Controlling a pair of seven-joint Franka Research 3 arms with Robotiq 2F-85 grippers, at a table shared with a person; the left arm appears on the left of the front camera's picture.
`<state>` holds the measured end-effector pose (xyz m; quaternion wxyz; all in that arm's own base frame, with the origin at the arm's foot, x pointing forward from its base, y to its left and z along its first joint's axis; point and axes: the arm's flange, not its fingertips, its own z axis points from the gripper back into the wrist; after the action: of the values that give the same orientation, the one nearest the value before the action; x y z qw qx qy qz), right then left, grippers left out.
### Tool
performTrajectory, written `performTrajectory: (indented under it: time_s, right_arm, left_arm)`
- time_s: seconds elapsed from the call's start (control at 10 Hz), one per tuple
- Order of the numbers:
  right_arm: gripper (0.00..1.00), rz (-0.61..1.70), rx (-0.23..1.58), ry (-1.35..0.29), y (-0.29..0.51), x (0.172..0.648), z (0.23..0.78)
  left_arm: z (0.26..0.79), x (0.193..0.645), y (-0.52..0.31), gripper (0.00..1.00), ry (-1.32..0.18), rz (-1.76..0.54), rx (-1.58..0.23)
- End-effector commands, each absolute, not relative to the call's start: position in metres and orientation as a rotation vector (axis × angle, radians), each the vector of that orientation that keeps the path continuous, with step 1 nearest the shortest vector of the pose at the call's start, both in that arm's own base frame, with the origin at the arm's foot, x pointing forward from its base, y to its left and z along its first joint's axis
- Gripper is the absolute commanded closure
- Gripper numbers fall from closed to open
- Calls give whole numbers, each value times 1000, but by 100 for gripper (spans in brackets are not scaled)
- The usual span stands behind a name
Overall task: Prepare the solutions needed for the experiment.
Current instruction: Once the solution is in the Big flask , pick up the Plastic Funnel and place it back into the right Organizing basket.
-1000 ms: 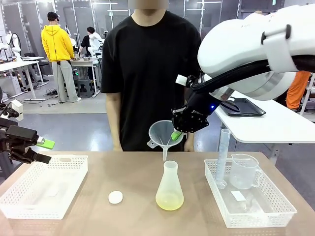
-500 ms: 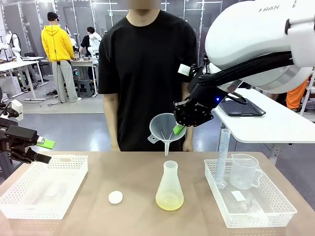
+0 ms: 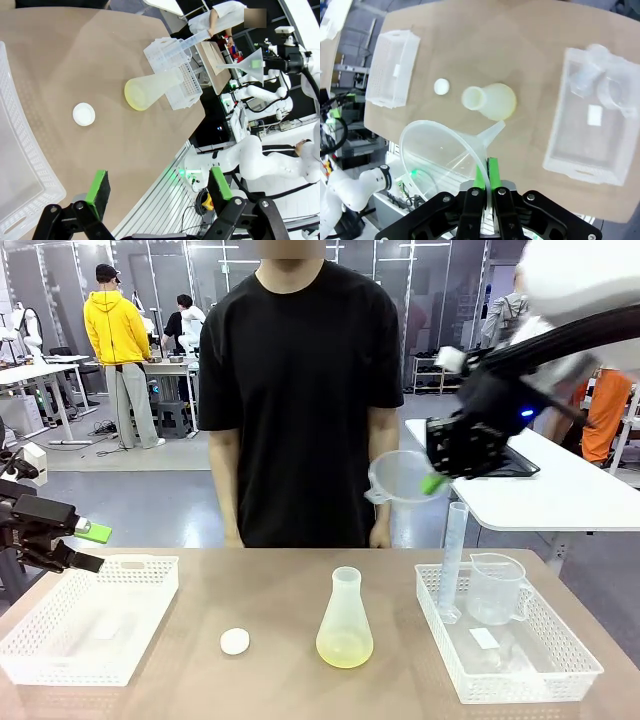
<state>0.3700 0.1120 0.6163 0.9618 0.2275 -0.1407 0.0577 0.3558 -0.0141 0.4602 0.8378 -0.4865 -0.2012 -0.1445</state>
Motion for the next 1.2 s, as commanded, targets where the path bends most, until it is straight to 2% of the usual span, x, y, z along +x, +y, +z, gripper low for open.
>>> performTrajectory:
  time_s: [0.0,0.4,1.1]
  right_arm:
    - [100,4,438,-259,63,375,622]
    - [100,-172,409,-229,-18,383,603]
    - [98,-167,412,-241,-31,383,596]
  left_arm:
    - [460,358,-16,0,-446,-320,-1056]
    - [460,358,-16,0,-446,-320,-1056]
    - [460,358,-16,0,-446,-320,-1056]
